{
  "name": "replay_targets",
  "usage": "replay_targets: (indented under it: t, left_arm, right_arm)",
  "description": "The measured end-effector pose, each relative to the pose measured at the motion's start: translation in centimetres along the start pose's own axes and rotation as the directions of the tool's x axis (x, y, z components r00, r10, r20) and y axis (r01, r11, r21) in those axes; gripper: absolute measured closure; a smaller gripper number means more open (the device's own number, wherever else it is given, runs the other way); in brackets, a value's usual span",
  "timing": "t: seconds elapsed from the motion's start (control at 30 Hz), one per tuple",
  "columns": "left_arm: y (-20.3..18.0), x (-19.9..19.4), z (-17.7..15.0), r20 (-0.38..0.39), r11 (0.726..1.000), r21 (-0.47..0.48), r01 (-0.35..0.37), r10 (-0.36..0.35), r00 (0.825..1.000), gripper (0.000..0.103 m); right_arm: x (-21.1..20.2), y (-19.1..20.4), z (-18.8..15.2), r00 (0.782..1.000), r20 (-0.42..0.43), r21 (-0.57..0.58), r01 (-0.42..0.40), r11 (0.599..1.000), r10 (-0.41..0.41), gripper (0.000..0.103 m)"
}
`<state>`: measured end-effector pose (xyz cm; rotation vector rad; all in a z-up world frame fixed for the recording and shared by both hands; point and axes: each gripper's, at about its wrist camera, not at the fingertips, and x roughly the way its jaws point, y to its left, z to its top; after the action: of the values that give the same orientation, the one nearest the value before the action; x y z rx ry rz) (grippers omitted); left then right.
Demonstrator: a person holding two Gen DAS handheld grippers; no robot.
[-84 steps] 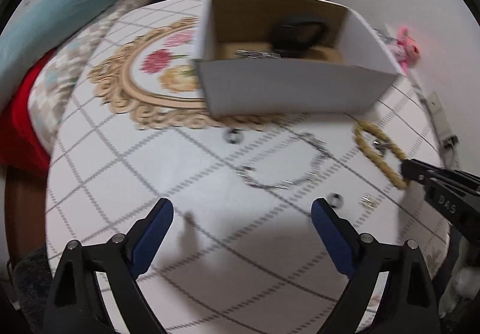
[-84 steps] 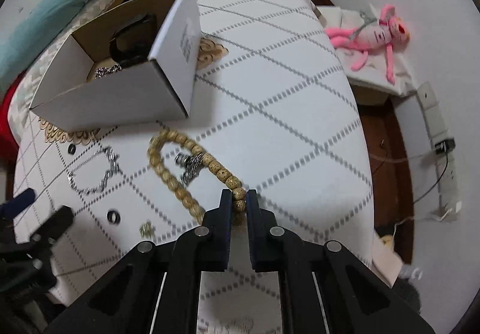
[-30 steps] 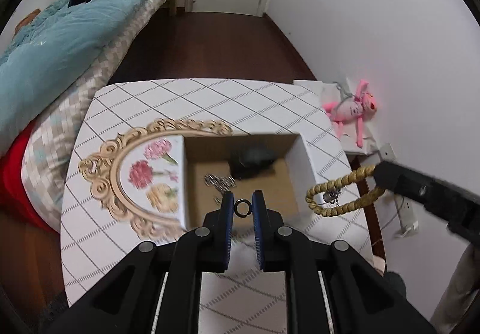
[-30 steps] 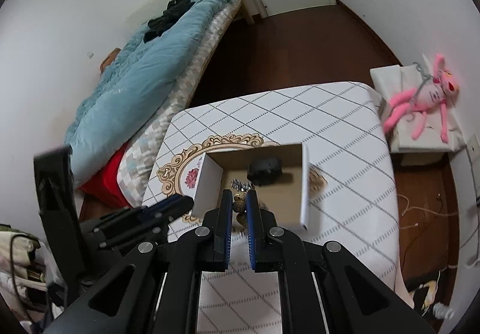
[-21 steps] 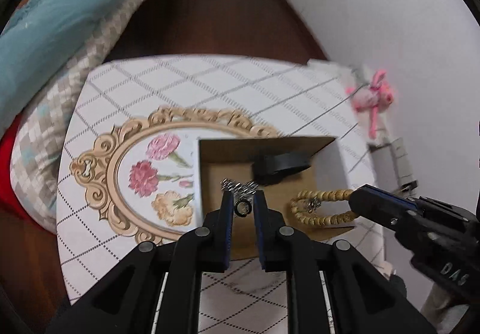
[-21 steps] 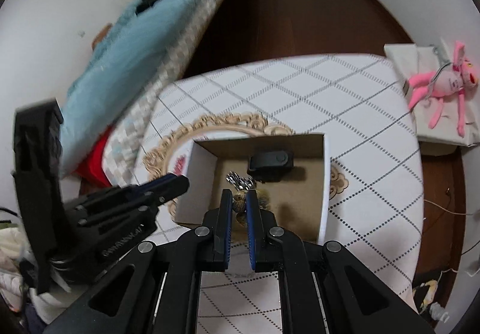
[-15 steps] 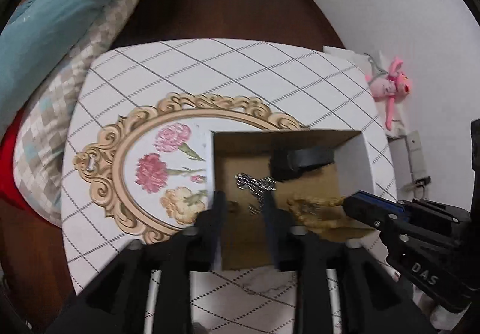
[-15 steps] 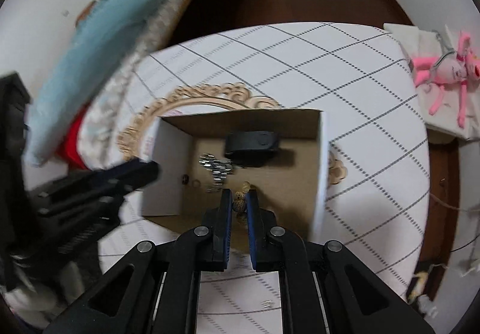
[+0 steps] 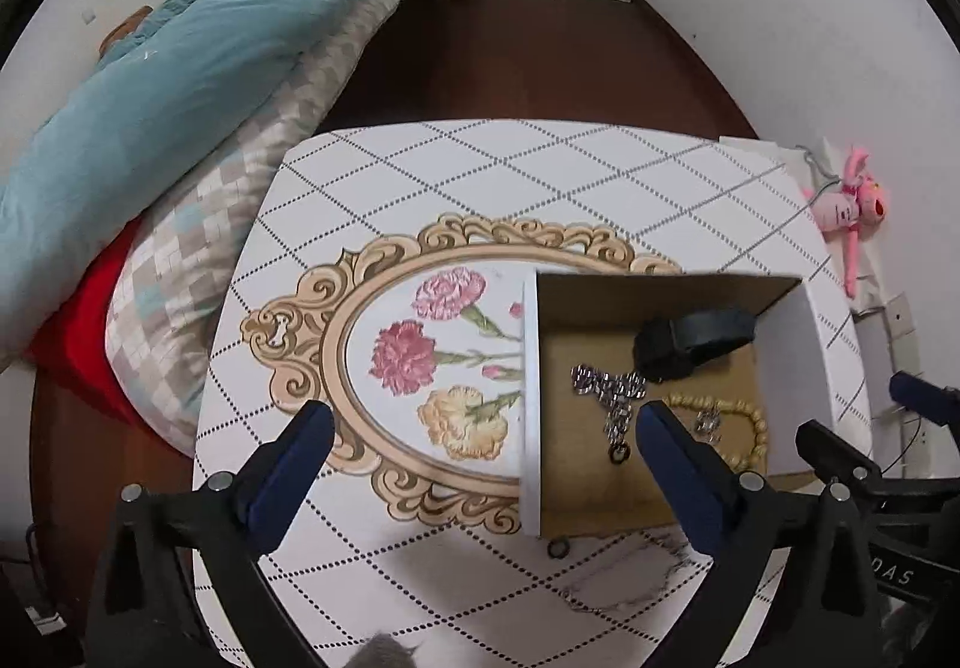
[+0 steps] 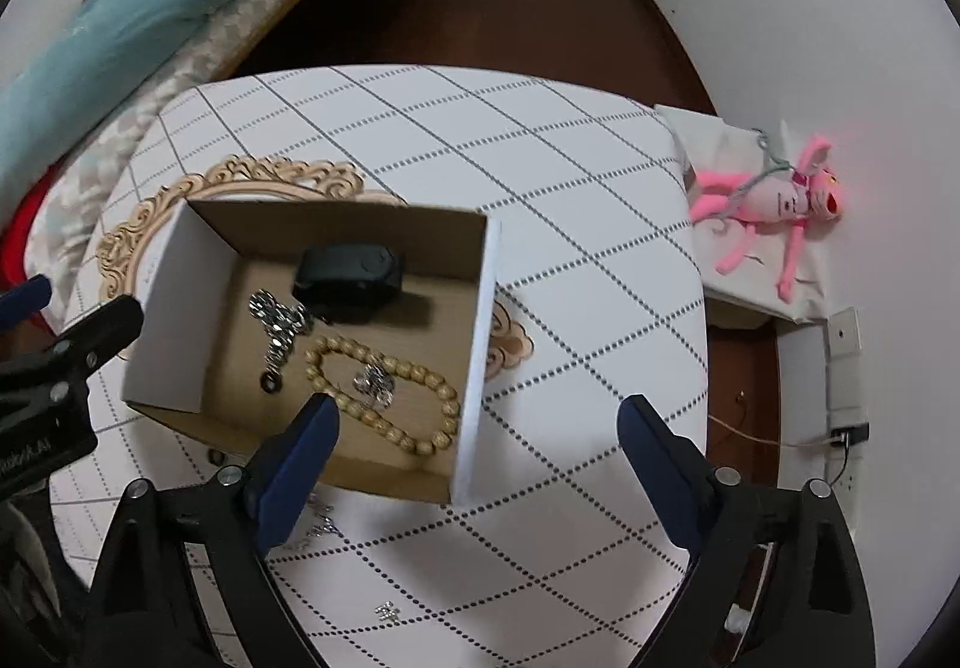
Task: Organize jewelry
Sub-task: 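Withdraw both grippers from the box toward the remaining jewelry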
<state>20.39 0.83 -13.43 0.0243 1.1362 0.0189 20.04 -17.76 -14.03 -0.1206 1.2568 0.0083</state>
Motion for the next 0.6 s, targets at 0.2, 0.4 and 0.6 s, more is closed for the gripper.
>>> replay_targets:
  t: [0.2, 0.4, 0.6]
  left_arm:
    - [-0.1, -0.4, -1.0, 0.003, 1.000, -0.014, -0.005, 0.005, 1.000, 0.000]
    - [-0.1, -3.3, -1.2, 0.054, 1.000, -0.021, -0.001, 0.002, 0.999, 0.000]
    - [0.1, -7.1, -1.8, 0.120, 1.000, -0.024, 0.011, -0.008, 0.993, 0.000]
  right_arm:
    - [-0.8, -0.2, -0.7, 0.999, 0.035, 0.030, 0.019, 0.999, -0.020, 0.003]
    - [-4.0, -0.5, -0.9, 0.995, 0.104, 0.066, -0.002, 0.998, -0.004, 0.001]
    - [-8.2, -1.0, -2.8, 0.984, 0.176, 0.097, -0.052, 0.994, 0.034, 0.001]
